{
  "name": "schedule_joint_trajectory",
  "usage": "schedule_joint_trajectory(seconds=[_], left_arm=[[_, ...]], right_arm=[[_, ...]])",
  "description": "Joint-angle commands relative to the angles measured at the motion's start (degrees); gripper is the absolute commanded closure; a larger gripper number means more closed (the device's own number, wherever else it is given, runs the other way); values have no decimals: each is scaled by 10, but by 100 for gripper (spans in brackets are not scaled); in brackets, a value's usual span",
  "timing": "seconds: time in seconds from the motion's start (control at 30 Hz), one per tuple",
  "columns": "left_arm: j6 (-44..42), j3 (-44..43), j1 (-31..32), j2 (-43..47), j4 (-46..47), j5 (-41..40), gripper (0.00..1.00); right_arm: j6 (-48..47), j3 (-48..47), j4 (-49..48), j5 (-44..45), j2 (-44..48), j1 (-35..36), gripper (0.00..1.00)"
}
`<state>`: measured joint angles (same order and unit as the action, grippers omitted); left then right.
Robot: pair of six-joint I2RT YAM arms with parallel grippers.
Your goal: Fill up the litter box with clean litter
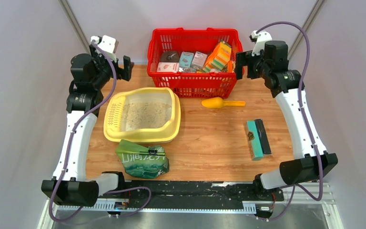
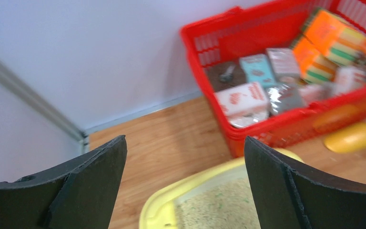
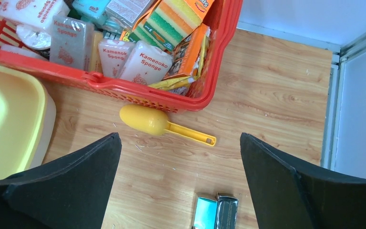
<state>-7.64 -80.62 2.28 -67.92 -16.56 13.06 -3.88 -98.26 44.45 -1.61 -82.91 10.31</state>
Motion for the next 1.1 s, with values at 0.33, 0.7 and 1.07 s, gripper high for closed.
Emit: schedule_joint_trajectory(seconds=[0.33,0.7,1.07], left_arm=[[-265,1,149,57,-301,257,4],[-407,-16,154,113,-577,262,7],[-643,88,165,133,-800,297,18]], right_arm=[[-198,62,114,-213,78,20,0],[-235,116,138,-228,102,59,0],[-206,97,129,-248,76,61,0]])
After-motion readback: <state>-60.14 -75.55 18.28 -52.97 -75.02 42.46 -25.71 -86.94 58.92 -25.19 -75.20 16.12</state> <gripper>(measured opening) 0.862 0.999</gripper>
